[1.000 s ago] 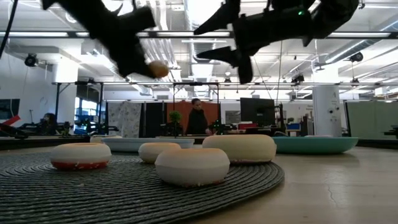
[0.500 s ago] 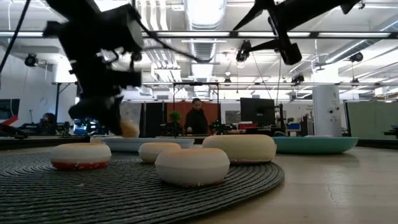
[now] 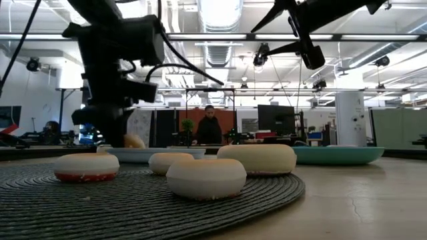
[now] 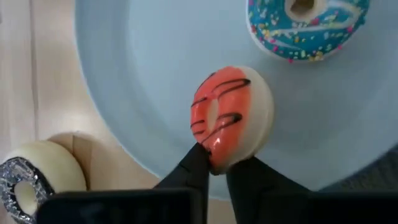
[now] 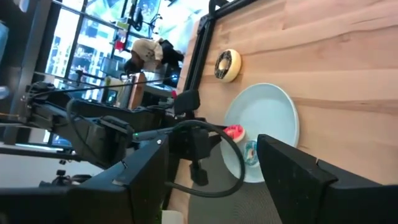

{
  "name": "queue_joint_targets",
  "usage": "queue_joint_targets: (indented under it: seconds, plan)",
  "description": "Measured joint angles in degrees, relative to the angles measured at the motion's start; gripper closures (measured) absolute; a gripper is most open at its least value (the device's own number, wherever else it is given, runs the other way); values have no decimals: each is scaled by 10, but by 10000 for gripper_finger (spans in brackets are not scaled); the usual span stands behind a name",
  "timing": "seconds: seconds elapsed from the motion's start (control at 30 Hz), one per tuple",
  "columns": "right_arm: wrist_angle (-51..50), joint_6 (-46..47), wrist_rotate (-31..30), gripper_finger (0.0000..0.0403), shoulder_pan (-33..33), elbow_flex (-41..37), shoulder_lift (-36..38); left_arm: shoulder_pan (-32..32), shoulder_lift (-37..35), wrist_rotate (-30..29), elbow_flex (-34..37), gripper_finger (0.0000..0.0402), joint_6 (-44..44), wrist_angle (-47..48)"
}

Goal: Pick & Place donuts
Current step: Put the small orange donut on the white plate, then put the small white donut on the white plate

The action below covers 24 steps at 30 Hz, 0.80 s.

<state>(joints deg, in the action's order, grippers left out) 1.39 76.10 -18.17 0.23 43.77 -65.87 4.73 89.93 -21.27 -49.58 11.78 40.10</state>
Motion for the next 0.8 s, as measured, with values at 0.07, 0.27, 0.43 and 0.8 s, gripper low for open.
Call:
queue_joint_targets:
  seconds: [0.07,0.27,0.43,0.8]
  plan:
    - [-3,-2,0,165,0,0,0,0,-3,19,0,353,4,0]
    - [-13,-6,0,164,0,0,0,2,-2,41,0,278,6,7]
    - [-15,-13,0,167,0,0,0,5,-8,91,-10,247,7,55]
    - [-47,-110,87,165,0,0,0,21,-97,130,-19,243,26,95]
